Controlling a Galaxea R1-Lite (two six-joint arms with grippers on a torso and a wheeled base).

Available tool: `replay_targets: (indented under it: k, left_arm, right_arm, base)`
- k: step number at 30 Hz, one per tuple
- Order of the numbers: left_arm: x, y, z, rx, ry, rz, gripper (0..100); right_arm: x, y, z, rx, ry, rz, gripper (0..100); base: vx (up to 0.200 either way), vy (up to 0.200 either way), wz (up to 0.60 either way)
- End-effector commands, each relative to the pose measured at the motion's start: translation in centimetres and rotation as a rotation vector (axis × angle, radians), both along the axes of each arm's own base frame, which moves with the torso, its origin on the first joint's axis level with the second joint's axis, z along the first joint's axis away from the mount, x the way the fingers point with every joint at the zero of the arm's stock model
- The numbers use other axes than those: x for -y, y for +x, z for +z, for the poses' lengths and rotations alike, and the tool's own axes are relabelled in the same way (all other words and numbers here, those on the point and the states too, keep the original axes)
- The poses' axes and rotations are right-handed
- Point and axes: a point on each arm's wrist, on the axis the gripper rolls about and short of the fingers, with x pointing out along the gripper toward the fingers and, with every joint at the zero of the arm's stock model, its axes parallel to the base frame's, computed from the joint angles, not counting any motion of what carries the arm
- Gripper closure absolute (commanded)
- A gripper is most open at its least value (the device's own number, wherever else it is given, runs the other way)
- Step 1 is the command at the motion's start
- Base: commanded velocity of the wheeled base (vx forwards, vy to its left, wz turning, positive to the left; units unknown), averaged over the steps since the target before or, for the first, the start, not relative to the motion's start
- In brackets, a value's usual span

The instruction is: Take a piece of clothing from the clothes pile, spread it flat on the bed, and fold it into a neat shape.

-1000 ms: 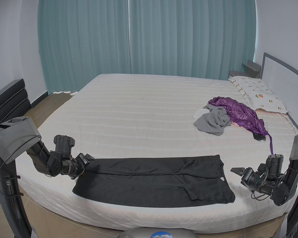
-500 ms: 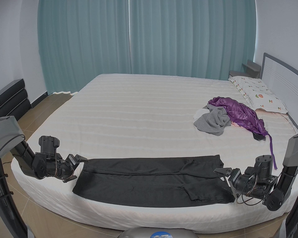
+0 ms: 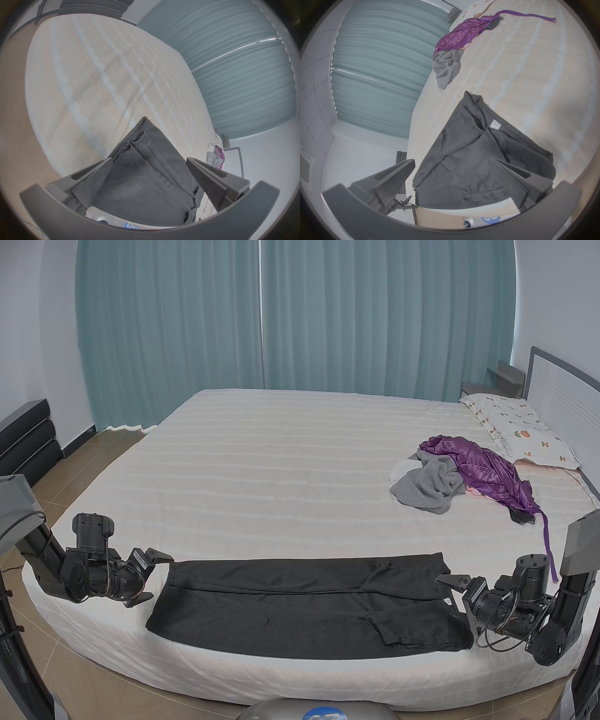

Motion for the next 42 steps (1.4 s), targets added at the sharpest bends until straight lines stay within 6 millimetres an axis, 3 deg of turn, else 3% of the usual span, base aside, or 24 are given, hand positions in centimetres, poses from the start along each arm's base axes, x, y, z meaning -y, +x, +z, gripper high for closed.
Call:
replay_targets:
  k: [1,9,15,22,31,32,42]
  left_arm:
    - [0.0,-0.2,0.0,0.005,0.001,-0.001,0]
    - [-0.1,1.5,0.9,0.079,0.021,0.005,0]
    - [0.1,5.9,-2.4,0.097,0.108,-0.027,0]
    - [1.4,6.7,-4.3,0.104,0.213,-0.161,0]
    - [1.2,7.8,-5.1,0.112,0.282,-0.143,0]
    - [1.1,7.9,-5.3,0.109,0.287,-0.14,100]
    - [0.8,8.0,-5.4,0.105,0.286,-0.119,100]
  right_arm:
    - [0.0,-0.2,-0.5,-0.013,-0.009,0.003,0]
    - [-0.2,-0.3,-0.2,0.008,-0.008,0.011,0]
    - [-0.2,-0.3,-0.3,0.007,-0.011,0.009,0]
    - [-0.1,-0.1,-0.4,0.005,-0.01,0.006,0]
    - [-0.1,-0.1,-0.3,0.008,-0.01,0.006,0]
    - [-0.1,-0.1,-0.3,0.01,-0.009,0.006,0]
    - [-0.1,0.2,-0.3,0.017,-0.012,0.001,0]
  base:
    - [0.2,0.0,0.0]
    - [0.0,0.0,0.0]
    - [0.0,0.0,0.0]
    - [0.0,0.0,0.0]
    - [0.0,0.0,0.0]
    - [0.0,0.0,0.0]
    - [0.0,0.0,0.0]
